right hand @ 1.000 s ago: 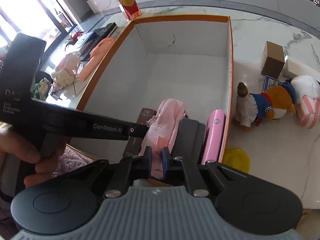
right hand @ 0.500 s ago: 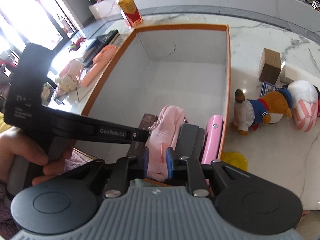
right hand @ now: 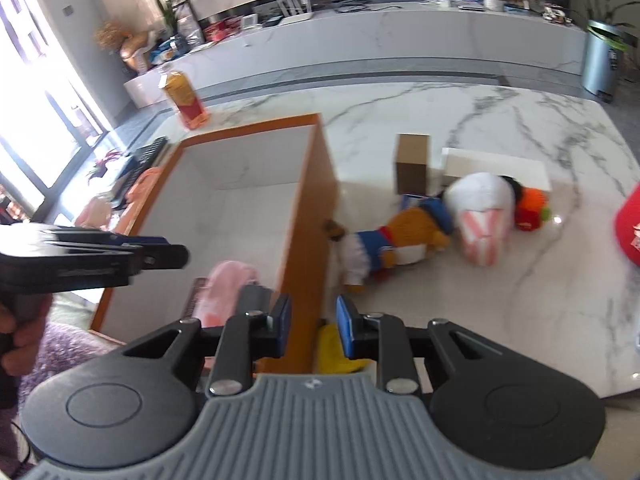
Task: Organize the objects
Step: 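Open both tools to release the pouch and card box, then withdraw, then grasp the teddy bear with the left tool while the right tool grasps the striped plush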
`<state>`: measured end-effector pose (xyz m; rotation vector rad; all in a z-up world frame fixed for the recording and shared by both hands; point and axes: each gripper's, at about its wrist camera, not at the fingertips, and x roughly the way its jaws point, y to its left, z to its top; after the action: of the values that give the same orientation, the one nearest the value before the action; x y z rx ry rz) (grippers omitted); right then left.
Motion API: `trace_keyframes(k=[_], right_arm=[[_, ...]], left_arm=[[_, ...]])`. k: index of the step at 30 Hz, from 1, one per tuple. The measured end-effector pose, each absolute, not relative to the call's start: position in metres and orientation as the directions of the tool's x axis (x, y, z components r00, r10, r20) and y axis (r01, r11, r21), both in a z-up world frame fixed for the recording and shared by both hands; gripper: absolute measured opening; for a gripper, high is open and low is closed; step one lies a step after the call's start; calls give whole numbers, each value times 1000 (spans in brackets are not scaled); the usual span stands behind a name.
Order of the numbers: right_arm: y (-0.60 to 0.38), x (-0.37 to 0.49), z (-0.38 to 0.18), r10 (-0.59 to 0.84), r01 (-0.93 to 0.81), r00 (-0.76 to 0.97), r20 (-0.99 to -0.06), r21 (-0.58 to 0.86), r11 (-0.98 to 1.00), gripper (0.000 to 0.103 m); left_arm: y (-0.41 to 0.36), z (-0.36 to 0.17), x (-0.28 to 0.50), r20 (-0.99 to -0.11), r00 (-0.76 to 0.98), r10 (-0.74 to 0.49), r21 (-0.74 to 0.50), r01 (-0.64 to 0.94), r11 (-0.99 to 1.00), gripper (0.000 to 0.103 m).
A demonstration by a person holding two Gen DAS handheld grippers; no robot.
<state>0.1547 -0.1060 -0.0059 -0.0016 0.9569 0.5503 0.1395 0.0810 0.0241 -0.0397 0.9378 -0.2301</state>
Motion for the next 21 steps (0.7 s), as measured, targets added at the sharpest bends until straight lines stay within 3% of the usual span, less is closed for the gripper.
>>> trace_keyframes(k=[3, 9, 15, 21], right_arm=[[-120, 165, -14, 411, -413, 475, -778, 216, 885, 28], [-142, 188, -40, 339, -357, 512, -789, 164, 920, 43], [-159, 217, -59, 319, -310, 519, -793, 174, 935, 48], [-163, 246, -65, 290, -292, 557, -779, 143, 946, 55]], left_arm=[[43, 22, 150, -792, 564, -232, -71, 293, 954, 42], [-16, -1, 178, -815, 524, -248, 44, 482, 875, 52], [-57, -37, 213, -869, 463, -175, 141, 570, 810, 63], [-75, -71, 247, -910, 410, -64, 220, 607, 764, 64]])
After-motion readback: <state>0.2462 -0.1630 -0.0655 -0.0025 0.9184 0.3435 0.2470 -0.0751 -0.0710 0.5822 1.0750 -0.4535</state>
